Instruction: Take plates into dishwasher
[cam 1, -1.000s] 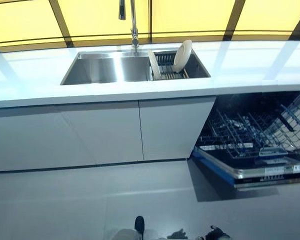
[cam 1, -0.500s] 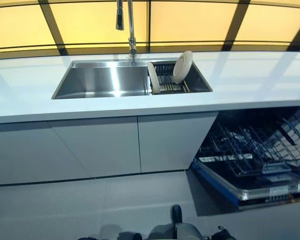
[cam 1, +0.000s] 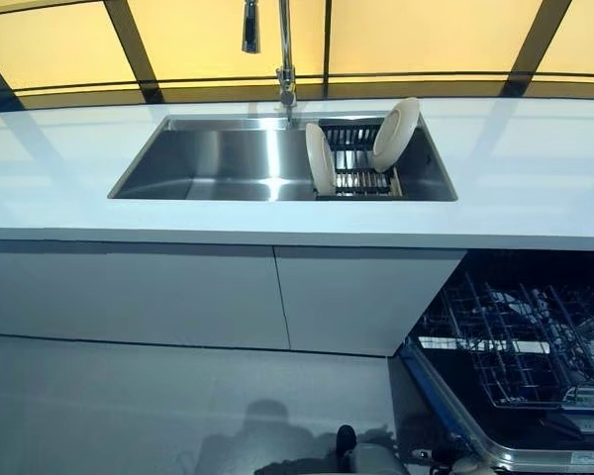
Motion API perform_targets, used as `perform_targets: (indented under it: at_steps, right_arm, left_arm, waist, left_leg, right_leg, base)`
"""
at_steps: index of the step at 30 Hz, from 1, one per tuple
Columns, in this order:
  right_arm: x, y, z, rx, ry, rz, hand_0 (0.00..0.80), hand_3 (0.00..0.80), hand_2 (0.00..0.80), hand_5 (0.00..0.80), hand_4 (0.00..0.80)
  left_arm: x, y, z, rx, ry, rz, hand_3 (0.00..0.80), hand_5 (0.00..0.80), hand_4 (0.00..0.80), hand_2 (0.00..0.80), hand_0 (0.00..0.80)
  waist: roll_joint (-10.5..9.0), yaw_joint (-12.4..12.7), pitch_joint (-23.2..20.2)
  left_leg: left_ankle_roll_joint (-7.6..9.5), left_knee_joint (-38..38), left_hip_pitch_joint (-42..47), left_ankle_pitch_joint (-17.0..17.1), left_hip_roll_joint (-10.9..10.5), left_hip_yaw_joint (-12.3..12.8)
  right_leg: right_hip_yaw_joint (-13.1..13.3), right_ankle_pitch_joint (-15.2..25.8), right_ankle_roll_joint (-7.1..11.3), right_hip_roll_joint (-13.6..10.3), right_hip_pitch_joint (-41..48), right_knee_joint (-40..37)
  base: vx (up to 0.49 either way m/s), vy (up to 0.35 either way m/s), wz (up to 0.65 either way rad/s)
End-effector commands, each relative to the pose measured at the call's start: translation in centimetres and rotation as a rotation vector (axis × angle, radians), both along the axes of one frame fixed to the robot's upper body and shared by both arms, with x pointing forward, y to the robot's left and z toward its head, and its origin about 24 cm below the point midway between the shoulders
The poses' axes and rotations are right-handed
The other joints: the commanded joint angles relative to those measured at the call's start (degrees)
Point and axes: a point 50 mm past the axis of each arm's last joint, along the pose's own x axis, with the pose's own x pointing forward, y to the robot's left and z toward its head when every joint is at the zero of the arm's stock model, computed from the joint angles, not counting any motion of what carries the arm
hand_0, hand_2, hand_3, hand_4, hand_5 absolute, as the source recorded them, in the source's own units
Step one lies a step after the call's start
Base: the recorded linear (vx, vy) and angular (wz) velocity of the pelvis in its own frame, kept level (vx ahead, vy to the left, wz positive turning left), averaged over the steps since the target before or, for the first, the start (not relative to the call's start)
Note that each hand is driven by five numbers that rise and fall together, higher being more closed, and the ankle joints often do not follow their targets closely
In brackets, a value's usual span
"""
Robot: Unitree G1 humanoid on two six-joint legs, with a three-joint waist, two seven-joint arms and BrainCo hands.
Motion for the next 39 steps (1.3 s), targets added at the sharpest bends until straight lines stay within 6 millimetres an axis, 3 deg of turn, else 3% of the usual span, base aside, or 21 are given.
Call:
perform_targets:
  at_steps: [1, 5, 6, 8, 9, 10, 12, 13, 14, 15, 16, 18, 21, 25, 35, 39]
  right_arm:
    - [1.8, 0.6, 0.4, -0.034, -0.029, 0.065, 0.0, 0.0, 0.0, 0.0, 0.0]
    - [1.6, 0.5, 0.3, -0.032, -0.003, 0.079, 0.0, 0.0, 0.0, 0.0, 0.0]
    - [1.5, 0.4, 0.3, -0.034, 0.014, 0.088, 0.0, 0.0, 0.0, 0.0, 0.0]
    - [1.3, 0.1, 0.3, -0.039, 0.039, 0.098, 0.0, 0.0, 0.0, 0.0, 0.0]
    - [1.2, -0.2, 0.4, -0.044, 0.053, 0.125, 0.0, 0.0, 0.0, 0.0, 0.0]
    - [1.2, -0.3, 0.4, -0.047, 0.065, 0.148, 0.0, 0.0, 0.0, 0.0, 0.0]
    - [0.8, -0.6, 0.4, -0.05, 0.088, 0.145, 0.0, 0.0, 0.0, 0.0, 0.0]
    - [0.7, -0.7, 0.3, -0.047, 0.091, 0.133, 0.0, 0.0, 0.0, 0.0, 0.0]
    - [0.8, -0.7, 0.4, -0.041, 0.085, 0.138, 0.0, 0.0, 0.0, 0.0, 0.0]
    - [1.1, -0.6, 0.4, -0.032, 0.076, 0.147, 0.0, 0.0, 0.0, 0.0, 0.0]
    - [1.6, -0.5, 0.5, -0.025, 0.063, 0.162, 0.0, 0.0, 0.0, 0.0, 0.0]
    - [2.4, -0.4, 0.8, -0.027, 0.038, 0.149, 0.0, 0.0, 0.0, 0.0, 0.0]
    - [2.2, -0.3, 0.7, -0.006, 0.032, 0.08, 0.0, 0.0, 0.0, 0.0, 0.0]
    - [1.5, 0.9, 0.1, 0.003, 0.068, 0.136, 0.0, 0.0, 0.0, 0.0, 0.0]
    - [1.5, 1.9, -0.2, 0.032, 0.077, 0.182, 0.0, 0.0, 0.0, 0.0, 0.0]
    - [2.1, 1.7, 0.1, 0.02, 0.074, 0.182, 0.0, 0.0, 0.0, 0.0, 0.0]
  left_arm:
    - [1.3, 1.5, 0.6, 0.062, -0.026, -0.098, 0.0, 0.0, 0.0, 0.0, 0.0]
    - [1.5, 1.6, 0.6, 0.07, -0.021, -0.089, 0.0, 0.0, 0.0, 0.0, 0.0]
    - [1.4, 1.6, 0.6, 0.07, -0.019, -0.066, 0.0, 0.0, 0.0, 0.0, 0.0]
    - [1.3, 1.5, 0.6, 0.073, -0.022, 0.008, 0.0, 0.0, 0.0, 0.0, 0.0]
    - [1.1, 1.2, 0.5, 0.066, -0.023, 0.053, 0.0, 0.0, 0.0, 0.0, 0.0]
    - [1.0, 1.0, 0.4, 0.062, -0.023, 0.081, 0.0, 0.0, 0.0, 0.0, 0.0]
    - [0.7, 0.8, 0.3, 0.061, -0.012, 0.078, 0.0, 0.0, 0.0, 0.0, 0.0]
    - [0.4, 0.7, 0.3, 0.066, 0.0, 0.076, 0.0, 0.0, 0.0, 0.0, 0.0]
    - [0.1, 0.9, 0.3, 0.07, 0.003, 0.074, 0.0, 0.0, 0.0, 0.0, 0.0]
    - [0.0, 1.1, 0.3, 0.074, 0.002, 0.065, 0.0, 0.0, 0.0, 0.0, 0.0]
    - [0.2, 1.3, 0.4, 0.074, -0.003, 0.061, 0.0, 0.0, 0.0, 0.0, 0.0]
    - [0.3, 1.8, 0.5, 0.086, 0.01, 0.037, 0.0, 0.0, 0.0, 0.0, 0.0]
    - [0.4, 2.5, 0.8, 0.124, 0.002, 0.029, 0.0, 0.0, 0.0, 0.0, 0.0]
    - [1.2, 3.1, 1.1, 0.136, -0.019, 0.04, 0.0, 0.0, 0.0, 0.0, 0.0]
    - [1.4, 1.6, 0.7, 0.085, -0.003, -0.005, 0.0, 0.0, 0.0, 0.0, 0.0]
    - [1.9, 1.2, 0.6, 0.082, -0.018, -0.005, 0.0, 0.0, 0.0, 0.0, 0.0]
  waist:
    - [-2.5, -0.8, 1.7]
    - [-2.89, -1.0, 1.4]
    - [-3.11, -0.9, 0.9]
    - [-3.51, -0.7, 0.3]
    - [-5.03, -0.1, 0.9]
    - [-5.59, 0.5, 1.4]
    - [-5.64, 2.7, 3.1]
    - [-4.39, 3.9, 4.0]
    - [-2.42, 4.9, 3.8]
    - [-1.85, 6.4, 4.4]
    - [-1.9, 7.5, 4.6]
    - [-2.32, 7.8, 4.3]
    - [-2.81, 7.4, 3.3]
    - [-2.49, 7.2, 1.4]
    - [-3.35, 7.9, 0.3]
    - [-4.15, 8.1, 0.2]
  left_leg:
    - [3.35, 2.0, 1.4, -1.8, -3.3, -0.7]
    - [3.08, 6.4, 1.7, -4.5, -3.0, 0.1]
    - [1.96, 11.0, 1.8, -2.7, -1.9, 0.9]
    - [0.47, 19.9, -0.3, 4.4, 0.0, 1.8]
    - [0.19, 33.4, -7.5, 9.2, -0.6, 2.5]
    - [0.23, 38.9, -12.9, 11.3, -1.5, 2.4]
    - [-0.53, 42.4, -23.2, 12.3, -3.0, 3.5]
    - [-1.03, 34.0, -23.2, 13.0, -2.6, 4.4]
    - [-1.23, 19.7, -22.8, 15.2, -0.3, 4.5]
    - [-1.73, 9.9, -22.5, 17.8, 0.9, 4.3]
    - [-1.6, 4.4, -22.6, 18.2, 1.1, 3.5]
    - [-0.01, 4.6, -19.9, 14.9, 0.2, 2.4]
    - [1.2, 6.4, -18.2, 12.2, -0.1, 4.0]
    - [2.31, 1.8, -14.4, 11.5, -1.0, 2.2]
    - [1.21, 3.3, -17.4, 11.3, -0.3, 2.6]
    - [2.0, 9.3, -18.6, 8.0, -1.1, 3.1]
  right_leg:
    - [1.0, 2.6, 6.74, -5.8, -0.4, -0.7]
    - [-0.4, 0.5, 5.61, -5.8, 0.1, 1.6]
    - [-1.2, -0.2, 4.31, -5.4, 1.2, 1.3]
    - [-2.0, -1.0, 2.26, -4.4, 3.8, -0.2]
    - [-1.5, -1.5, 0.73, -4.9, 5.8, -0.9]
    - [-1.3, -2.0, 0.09, -5.1, 6.8, -1.0]
    - [-0.8, -3.2, -0.31, -4.7, 10.7, -1.1]
    - [-0.1, -4.4, 0.46, -3.7, 13.2, -1.3]
    - [0.7, -5.6, 1.94, -2.3, 15.0, -1.6]
    - [2.1, -6.7, 3.08, -2.0, 17.9, -2.1]
    - [3.3, -7.5, 3.96, -2.3, 19.9, -2.3]
    - [3.9, -9.7, 4.46, -3.3, 20.4, -0.7]
    - [2.4, -10.2, 4.98, -4.5, 20.0, 0.6]
    - [0.8, -8.3, 5.4, -5.4, 17.2, -0.2]
    - [0.6, -6.3, 5.89, -6.1, 20.0, -6.5]
    - [0.8, -6.7, 6.21, -7.5, 20.3, -5.6]
  base:
    - [0.161, -0.035, -0.06]
    - [0.182, -0.065, -0.01]
    - [0.167, -0.08, -0.06]
    - [0.157, -0.098, -0.11]
    - [0.175, -0.1, 0.01]
    - [0.145, -0.082, 0.15]
    - [0.275, 0.085, -0.1]
    - [0.504, 0.294, -0.5]
    - [0.545, 0.345, -0.47]
    - [0.484, 0.287, -0.49]
    - [0.367, 0.177, -0.66]
    - [0.235, 0.096, -0.87]
    - [0.105, 0.026, -0.08]
    - [0.135, -0.013, -0.37]
    - [0.07, -0.036, 0.02]
    - [0.112, 0.081, 0.04]
